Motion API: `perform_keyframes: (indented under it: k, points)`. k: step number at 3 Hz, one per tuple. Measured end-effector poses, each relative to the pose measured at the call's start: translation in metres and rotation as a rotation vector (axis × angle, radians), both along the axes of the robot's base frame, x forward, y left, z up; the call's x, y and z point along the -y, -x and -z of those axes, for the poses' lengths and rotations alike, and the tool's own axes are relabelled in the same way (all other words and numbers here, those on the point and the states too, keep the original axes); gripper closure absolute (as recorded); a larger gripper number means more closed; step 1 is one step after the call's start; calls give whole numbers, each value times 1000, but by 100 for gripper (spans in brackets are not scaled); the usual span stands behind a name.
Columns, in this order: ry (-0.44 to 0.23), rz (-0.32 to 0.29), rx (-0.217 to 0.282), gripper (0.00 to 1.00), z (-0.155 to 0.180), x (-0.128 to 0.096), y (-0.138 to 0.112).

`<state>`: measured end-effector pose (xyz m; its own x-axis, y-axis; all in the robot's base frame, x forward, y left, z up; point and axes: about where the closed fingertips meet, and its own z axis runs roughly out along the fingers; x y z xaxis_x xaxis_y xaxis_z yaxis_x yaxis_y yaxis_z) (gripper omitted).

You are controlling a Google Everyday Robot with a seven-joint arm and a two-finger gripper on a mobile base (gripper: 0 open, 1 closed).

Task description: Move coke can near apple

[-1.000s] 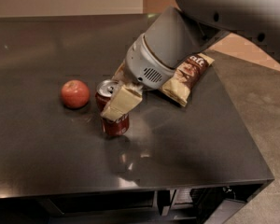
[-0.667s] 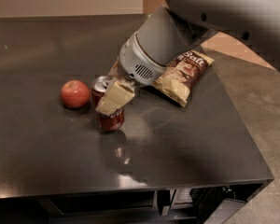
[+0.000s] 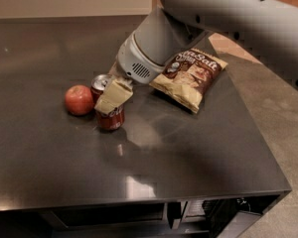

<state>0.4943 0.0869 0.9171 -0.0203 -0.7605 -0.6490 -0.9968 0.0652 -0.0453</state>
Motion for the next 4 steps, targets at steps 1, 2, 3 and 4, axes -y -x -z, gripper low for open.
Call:
perform_keyframes:
  k: [1,2,3,4]
  points:
    - [-11,-5,0,100,2,-8,-10]
    - [-8,-13,-9,82,6,-14,-16]
    - [-3,-21,-18,59,12,-18,-17]
    - [4,-27,-20,35,18,-21,-18]
